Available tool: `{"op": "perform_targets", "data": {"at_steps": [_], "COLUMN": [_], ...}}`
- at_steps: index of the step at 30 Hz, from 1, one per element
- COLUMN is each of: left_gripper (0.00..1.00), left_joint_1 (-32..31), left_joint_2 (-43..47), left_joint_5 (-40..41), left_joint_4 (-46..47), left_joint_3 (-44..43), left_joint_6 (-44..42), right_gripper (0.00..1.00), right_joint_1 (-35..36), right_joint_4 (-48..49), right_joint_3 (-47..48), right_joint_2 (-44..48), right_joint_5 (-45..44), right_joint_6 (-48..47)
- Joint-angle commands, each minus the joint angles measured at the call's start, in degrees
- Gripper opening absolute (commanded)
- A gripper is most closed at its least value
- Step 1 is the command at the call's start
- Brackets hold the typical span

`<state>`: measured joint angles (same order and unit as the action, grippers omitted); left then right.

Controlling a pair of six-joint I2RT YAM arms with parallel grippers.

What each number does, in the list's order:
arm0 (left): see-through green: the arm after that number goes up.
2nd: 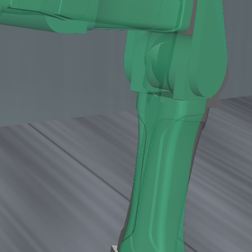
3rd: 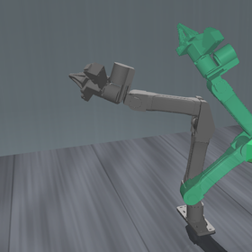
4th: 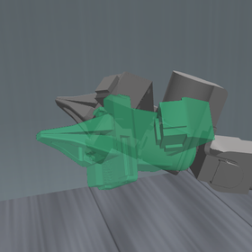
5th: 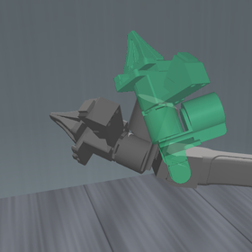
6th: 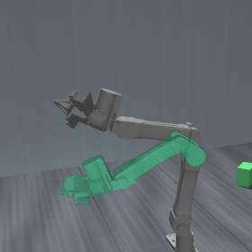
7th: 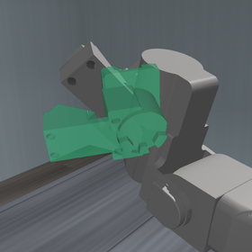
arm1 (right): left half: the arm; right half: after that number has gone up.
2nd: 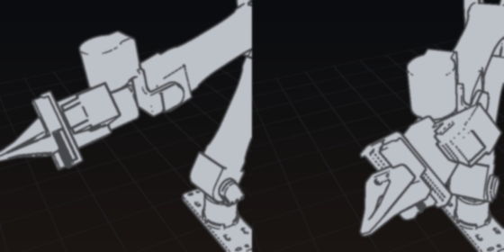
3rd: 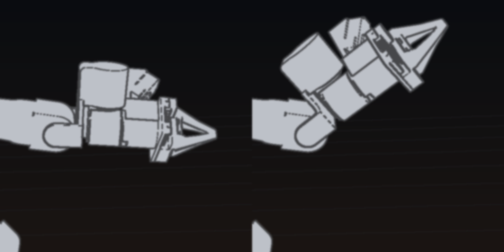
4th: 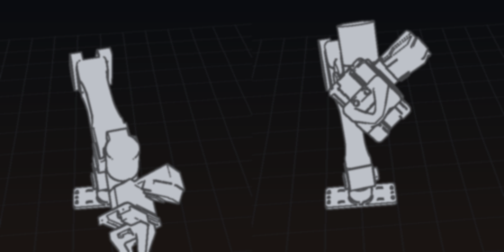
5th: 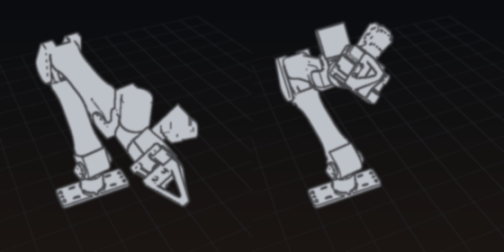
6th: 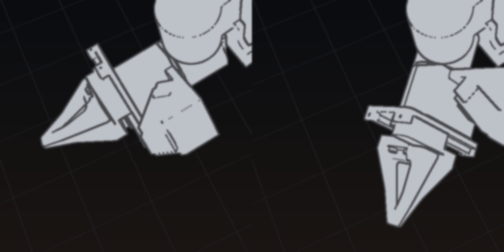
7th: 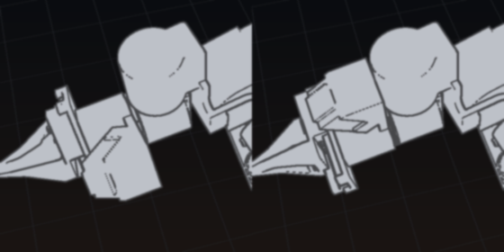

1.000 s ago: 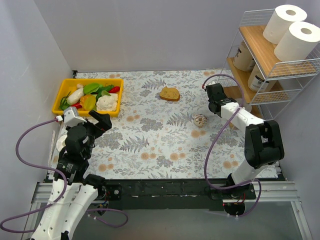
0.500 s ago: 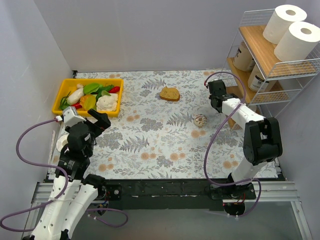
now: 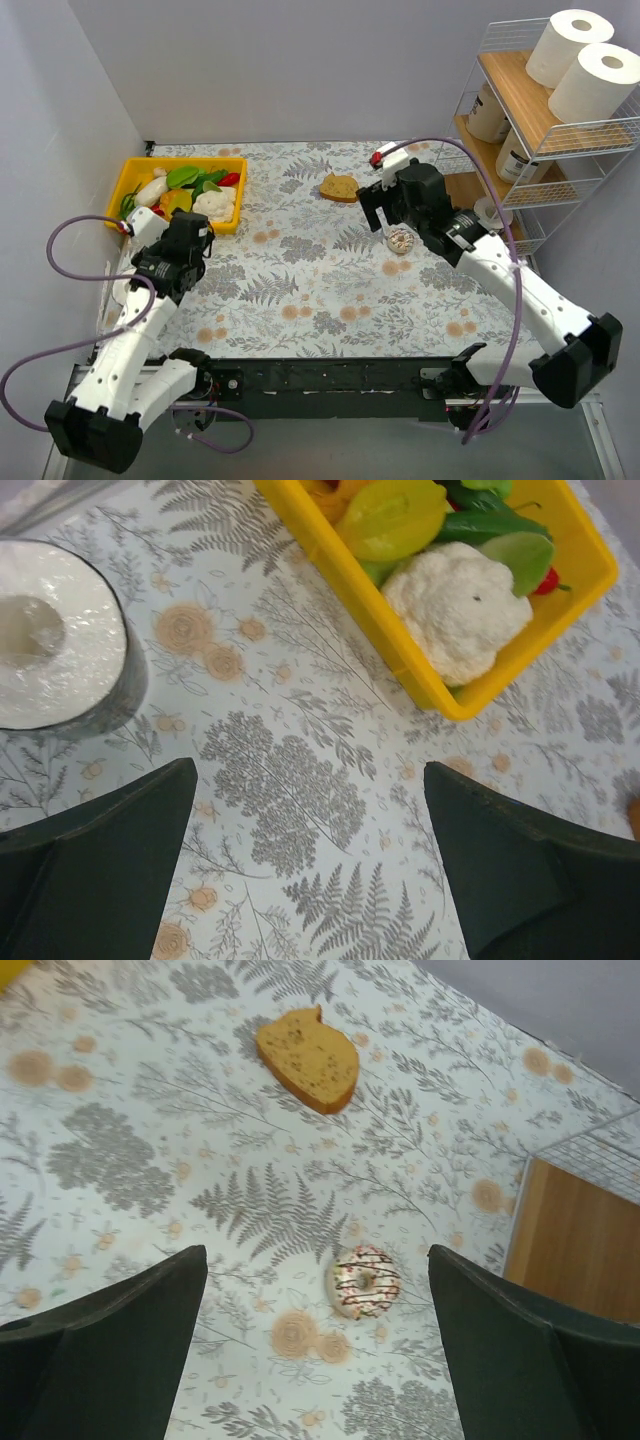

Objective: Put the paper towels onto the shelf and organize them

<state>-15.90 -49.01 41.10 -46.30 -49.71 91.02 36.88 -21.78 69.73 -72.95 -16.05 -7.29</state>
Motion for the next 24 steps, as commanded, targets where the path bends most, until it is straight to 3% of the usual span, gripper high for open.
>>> {"op": "perform_targets", "data": {"at_steps": [1,6,15,24], "left_gripper": [0.98,0.98,0.98,0.98], "left_joint_1": [2.96,9.65,21.43,25.39], "left_joint_2": [-7.22,-15.3,-21.21,-24.63], "left_joint_5": [13.73,15.06,5.32,5.66], "left_joint_4": [-8.18,-6.69,3.32,2.71], "left_joint_3": [-5.91,-10.48,-8.91,-4.34], "left_joint_6": [5.92,2.23,-7.79,-2.35], "right_gripper": [0.99,0.98,0.9,0.9], "right_joint_1": [0.64,0.65,0.65,0.56], "right_joint_4": [4.02,3.24,3.58,2.27], "right_joint_3": [-5.38,-6.28,-8.38,-6.1], "right_joint_2": [6.23,9.93,14.76,12.39], "right_joint_5": [8.58,9.99,14.2,15.17], "right_joint_6": [6.85,8.87,14.23,14.06]}}
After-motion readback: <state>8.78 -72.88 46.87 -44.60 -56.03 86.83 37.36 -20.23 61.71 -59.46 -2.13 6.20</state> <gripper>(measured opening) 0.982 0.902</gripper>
